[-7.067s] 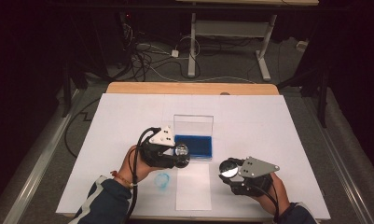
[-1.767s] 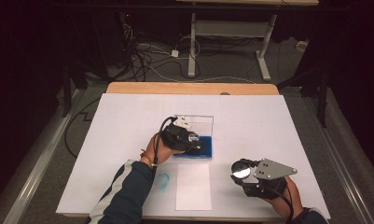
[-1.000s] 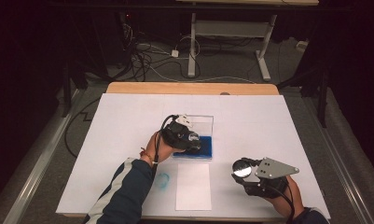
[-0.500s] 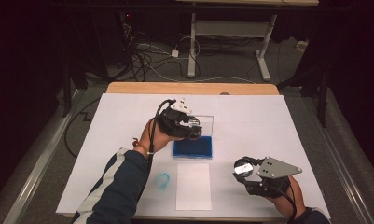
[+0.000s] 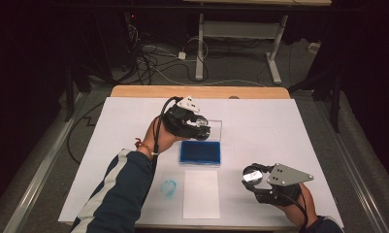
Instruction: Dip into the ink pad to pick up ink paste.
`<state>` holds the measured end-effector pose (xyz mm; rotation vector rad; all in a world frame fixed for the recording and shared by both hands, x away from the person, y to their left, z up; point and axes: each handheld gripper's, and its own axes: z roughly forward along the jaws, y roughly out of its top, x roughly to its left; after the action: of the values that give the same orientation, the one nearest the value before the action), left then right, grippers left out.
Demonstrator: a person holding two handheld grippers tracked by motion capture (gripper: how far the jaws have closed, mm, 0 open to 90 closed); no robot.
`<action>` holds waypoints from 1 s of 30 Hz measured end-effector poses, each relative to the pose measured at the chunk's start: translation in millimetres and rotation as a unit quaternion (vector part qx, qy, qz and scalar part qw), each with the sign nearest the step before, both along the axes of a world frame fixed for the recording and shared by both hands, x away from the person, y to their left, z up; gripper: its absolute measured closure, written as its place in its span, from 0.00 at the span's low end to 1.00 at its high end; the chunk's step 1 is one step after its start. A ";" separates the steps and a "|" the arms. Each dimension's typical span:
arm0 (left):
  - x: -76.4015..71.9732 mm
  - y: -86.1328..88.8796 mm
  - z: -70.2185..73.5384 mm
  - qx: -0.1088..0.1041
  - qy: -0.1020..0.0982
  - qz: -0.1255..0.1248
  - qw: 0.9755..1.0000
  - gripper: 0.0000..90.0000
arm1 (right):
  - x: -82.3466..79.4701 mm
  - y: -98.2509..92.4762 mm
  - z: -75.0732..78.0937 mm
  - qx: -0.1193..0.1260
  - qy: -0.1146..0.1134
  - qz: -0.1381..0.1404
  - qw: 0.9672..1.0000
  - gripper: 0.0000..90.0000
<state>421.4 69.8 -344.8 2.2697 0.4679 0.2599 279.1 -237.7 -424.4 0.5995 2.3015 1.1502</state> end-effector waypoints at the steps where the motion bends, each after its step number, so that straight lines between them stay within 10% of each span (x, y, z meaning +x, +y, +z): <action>1: -0.1 -1.3 -2.1 0.003 -0.001 0.001 1.000 0.60 | -0.2 0.2 -0.1 -0.001 0.000 0.001 1.000 0.43; 30: 8.1 -7.7 -85.3 0.025 0.034 0.011 0.999 0.60 | -0.4 3.2 -4.5 -0.015 0.005 0.007 1.000 0.43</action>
<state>429.5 62.1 -430.1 2.3287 0.5276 0.2075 278.7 -234.5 -428.9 0.5802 2.3294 1.1198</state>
